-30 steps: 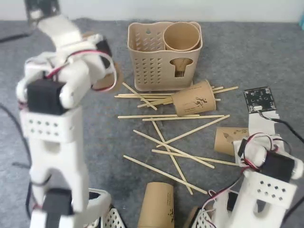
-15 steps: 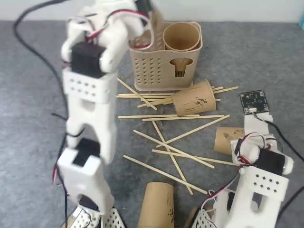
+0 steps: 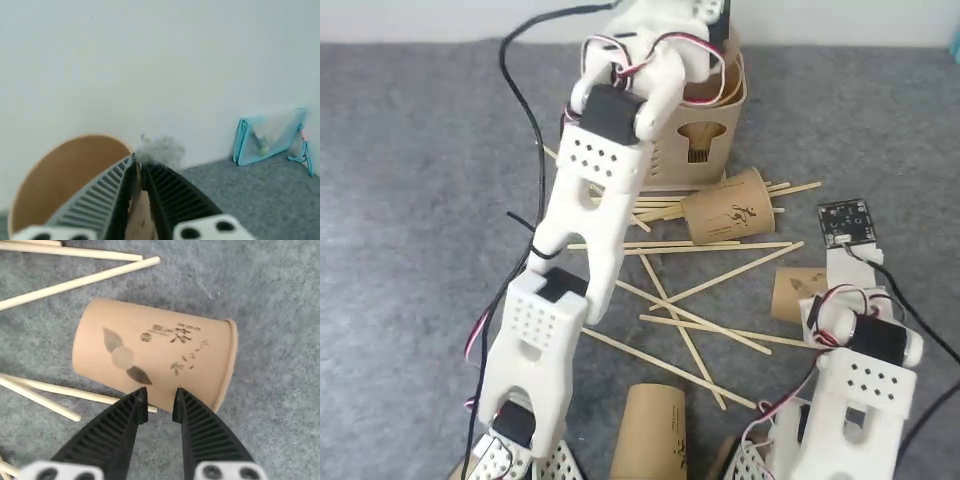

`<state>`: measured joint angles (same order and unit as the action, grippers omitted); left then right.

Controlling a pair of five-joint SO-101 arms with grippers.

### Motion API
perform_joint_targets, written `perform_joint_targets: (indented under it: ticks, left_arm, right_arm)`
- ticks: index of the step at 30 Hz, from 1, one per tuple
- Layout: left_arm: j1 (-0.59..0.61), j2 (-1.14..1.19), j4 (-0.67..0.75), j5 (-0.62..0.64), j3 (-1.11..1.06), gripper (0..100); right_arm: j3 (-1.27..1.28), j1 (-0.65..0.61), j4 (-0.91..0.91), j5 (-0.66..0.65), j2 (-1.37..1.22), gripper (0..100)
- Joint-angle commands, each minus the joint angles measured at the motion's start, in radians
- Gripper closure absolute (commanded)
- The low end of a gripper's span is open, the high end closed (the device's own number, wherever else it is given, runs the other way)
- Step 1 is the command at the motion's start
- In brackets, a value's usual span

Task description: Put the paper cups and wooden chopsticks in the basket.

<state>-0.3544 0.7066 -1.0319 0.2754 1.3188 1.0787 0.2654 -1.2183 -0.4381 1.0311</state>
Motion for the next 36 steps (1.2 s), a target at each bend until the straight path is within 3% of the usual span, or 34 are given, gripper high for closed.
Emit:
perform_joint_targets:
  ticks: [1, 6, 13, 23, 25, 32, 36]
  left_arm:
    - [-0.015, 0.008, 0.032, -0.063, 0.044, 99]
    - [-0.014, 0.028, -0.006, -0.127, 0.042, 99]
    - [-0.012, 0.025, -0.141, -0.327, 0.042, 99]
    - [-0.023, 0.031, -0.322, -0.354, 0.196, 99]
    - [-0.026, 0.031, -0.327, -0.354, 0.196, 96]
    - [-0.031, 0.031, -0.384, -0.356, 0.196, 71]
    - [-0.020, 0.020, -0.388, -0.356, 0.203, 68]
  right_arm:
    - [-0.005, -0.019, 0.019, -0.006, 0.019, 89.4]
    - [-0.005, -0.024, 0.019, -0.006, 0.019, 89.4]
    - [-0.005, -0.019, 0.019, -0.006, 0.019, 89.4]
    - [-0.005, -0.024, 0.024, -0.006, 0.019, 89.4]
    - [-0.005, -0.024, 0.024, -0.006, 0.019, 89.4]
    - [-0.005, -0.024, 0.018, -0.006, 0.019, 89.4]
    - [-0.005, -0.019, 0.016, -0.006, 0.019, 89.4]
